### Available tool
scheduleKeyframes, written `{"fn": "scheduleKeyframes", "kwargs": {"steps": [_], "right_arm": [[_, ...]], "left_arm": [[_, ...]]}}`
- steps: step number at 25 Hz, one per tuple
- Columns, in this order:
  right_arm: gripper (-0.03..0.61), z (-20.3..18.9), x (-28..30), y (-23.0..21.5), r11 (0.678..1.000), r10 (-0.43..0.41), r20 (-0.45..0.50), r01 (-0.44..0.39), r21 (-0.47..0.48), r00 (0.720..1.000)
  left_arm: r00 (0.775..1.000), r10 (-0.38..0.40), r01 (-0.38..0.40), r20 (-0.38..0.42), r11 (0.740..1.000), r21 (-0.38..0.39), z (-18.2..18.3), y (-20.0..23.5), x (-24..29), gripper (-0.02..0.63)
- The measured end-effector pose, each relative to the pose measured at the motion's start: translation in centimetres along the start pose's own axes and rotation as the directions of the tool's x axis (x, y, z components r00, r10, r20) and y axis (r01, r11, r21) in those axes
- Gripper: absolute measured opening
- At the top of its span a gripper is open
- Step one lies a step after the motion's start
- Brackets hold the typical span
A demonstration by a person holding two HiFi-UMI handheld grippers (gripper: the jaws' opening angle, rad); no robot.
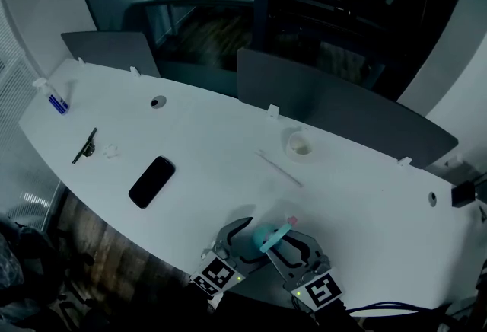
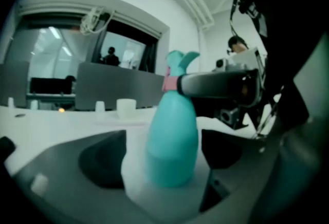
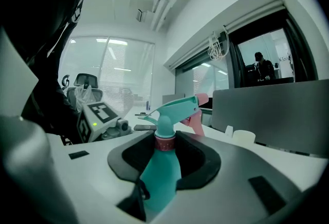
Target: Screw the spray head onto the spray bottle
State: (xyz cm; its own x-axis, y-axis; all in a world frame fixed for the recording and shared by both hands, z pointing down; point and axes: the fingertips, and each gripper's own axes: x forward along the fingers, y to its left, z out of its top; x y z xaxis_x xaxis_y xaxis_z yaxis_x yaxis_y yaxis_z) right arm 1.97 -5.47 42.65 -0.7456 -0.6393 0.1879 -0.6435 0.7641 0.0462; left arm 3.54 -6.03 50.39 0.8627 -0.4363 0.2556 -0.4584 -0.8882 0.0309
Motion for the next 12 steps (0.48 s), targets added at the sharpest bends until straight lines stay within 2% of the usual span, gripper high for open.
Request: {"fn": "scheduleKeyframes", "kwargs": {"steps": [1,2,3,4,6,7,8,10,11,12], "right_arm": [[0.133,0.0,0.0,-0.1,1.0,0.003,0.001,-0.003,0.007,1.0],[0.133,-0.1,-0.1,-0.2,1.0,0.001,0.002,-0.001,0.018,1.0],[0.133,-0.1,-0.2,-0.3,1.0,-0.006,0.004,0.006,0.027,1.0],[0.133,-0.2,-0.3,-0.4,0.999,-0.014,0.006,0.014,0.029,1.0],[0.133,-0.2,-0.2,-0.6,0.999,-0.031,0.004,0.031,0.014,0.999],[0.133,-0.1,-0.1,-0.6,0.999,-0.041,0.003,0.041,0.007,0.999],[0.133,-0.1,0.0,-0.6,0.999,-0.049,0.005,0.049,0.003,0.999],[0.133,0.1,0.0,-0.4,0.998,-0.062,0.013,0.062,-0.004,0.998],[0.133,0.1,0.0,-0.3,0.998,-0.069,0.016,0.069,-0.004,0.998],[0.133,0.1,0.0,-0.2,0.997,-0.076,0.017,0.076,0.001,0.997]], "left_arm": [[0.998,-0.068,0.068,-0.014,0.998,0.015,0.2,-0.3,0.1,0.438],[0.993,-0.116,0.117,-0.019,0.993,0.024,0.4,-0.7,0.3,0.375],[0.991,-0.135,0.136,-0.017,0.99,0.03,0.5,-0.9,0.5,0.324],[0.992,-0.122,0.122,-0.007,0.992,0.028,0.7,-1.0,0.6,0.327],[1.0,-0.015,0.015,0.027,1.0,0.001,0.8,-0.7,0.6,0.327],[0.996,0.073,-0.072,0.042,0.997,-0.022,0.9,-0.5,0.5,0.326],[0.983,0.174,-0.172,0.05,0.984,-0.046,0.9,-0.3,0.4,0.325],[0.929,0.367,-0.362,0.048,0.928,-0.087,0.8,0.0,0.1,0.325],[0.901,0.432,-0.426,0.043,0.898,-0.105,0.9,0.0,0.0,0.325],[0.886,0.462,-0.455,0.037,0.882,-0.119,0.9,0.0,-0.1,0.325]]}}
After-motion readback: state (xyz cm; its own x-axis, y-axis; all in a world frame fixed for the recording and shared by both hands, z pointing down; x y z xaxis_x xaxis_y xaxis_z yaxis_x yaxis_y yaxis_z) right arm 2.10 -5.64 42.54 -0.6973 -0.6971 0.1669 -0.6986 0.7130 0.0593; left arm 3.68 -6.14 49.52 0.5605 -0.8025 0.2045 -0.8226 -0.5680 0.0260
